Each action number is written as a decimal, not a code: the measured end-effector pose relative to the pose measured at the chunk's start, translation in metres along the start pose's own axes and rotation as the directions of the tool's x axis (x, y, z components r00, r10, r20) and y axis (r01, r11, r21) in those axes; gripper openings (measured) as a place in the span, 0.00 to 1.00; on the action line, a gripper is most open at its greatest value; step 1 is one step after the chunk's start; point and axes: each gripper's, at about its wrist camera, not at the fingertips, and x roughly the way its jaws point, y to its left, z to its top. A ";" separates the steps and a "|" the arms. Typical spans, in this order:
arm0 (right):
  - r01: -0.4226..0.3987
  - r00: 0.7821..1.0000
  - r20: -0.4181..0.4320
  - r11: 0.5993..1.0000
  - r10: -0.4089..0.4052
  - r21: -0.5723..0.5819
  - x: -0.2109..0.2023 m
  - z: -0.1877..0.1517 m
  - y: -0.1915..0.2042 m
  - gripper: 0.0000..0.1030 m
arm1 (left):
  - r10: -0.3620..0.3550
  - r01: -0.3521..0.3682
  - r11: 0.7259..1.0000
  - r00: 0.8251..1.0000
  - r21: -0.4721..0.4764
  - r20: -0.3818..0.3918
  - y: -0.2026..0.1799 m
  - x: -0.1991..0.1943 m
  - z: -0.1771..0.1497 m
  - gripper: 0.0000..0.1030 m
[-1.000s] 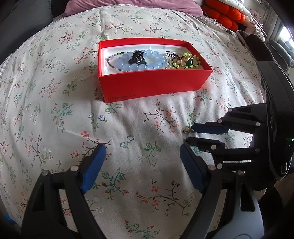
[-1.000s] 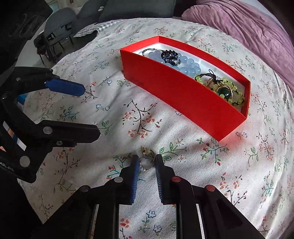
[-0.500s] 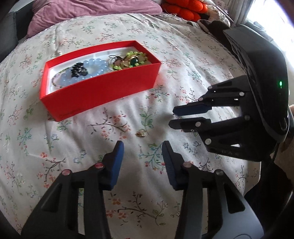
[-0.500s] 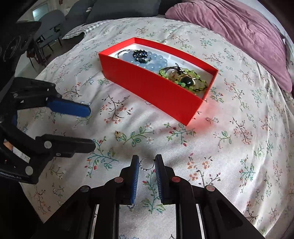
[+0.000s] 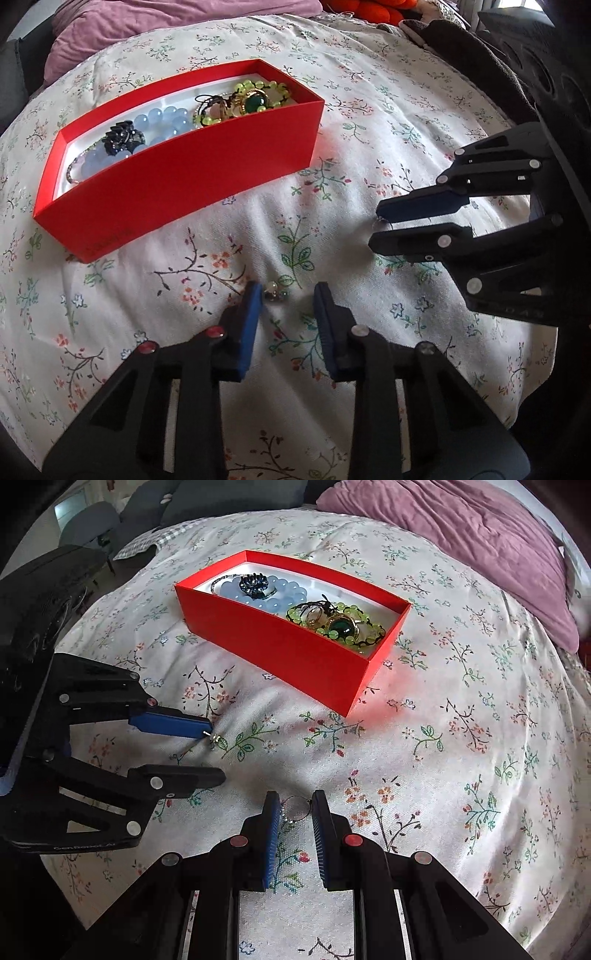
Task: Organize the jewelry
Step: 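Grasp the gold stud earring with left tool while right tool holds hoop earring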
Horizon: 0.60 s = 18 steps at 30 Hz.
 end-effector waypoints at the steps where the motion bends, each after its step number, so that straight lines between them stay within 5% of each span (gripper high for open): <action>1: 0.000 1.000 -0.001 1.000 0.000 0.001 0.000 0.000 0.000 0.17 | 0.005 -0.005 1.000 1.000 -0.007 0.003 0.002 0.001 0.001 0.24; 8: 0.004 1.000 -0.003 1.000 -0.004 0.005 0.000 0.001 -0.002 0.17 | 0.028 -0.027 1.000 1.000 -0.015 0.008 0.004 0.002 0.002 0.11; 18: -0.008 1.000 0.000 1.000 0.008 0.029 -0.003 0.005 -0.004 0.17 | 0.021 -0.021 0.997 1.000 -0.076 -0.002 0.016 -0.010 0.002 0.11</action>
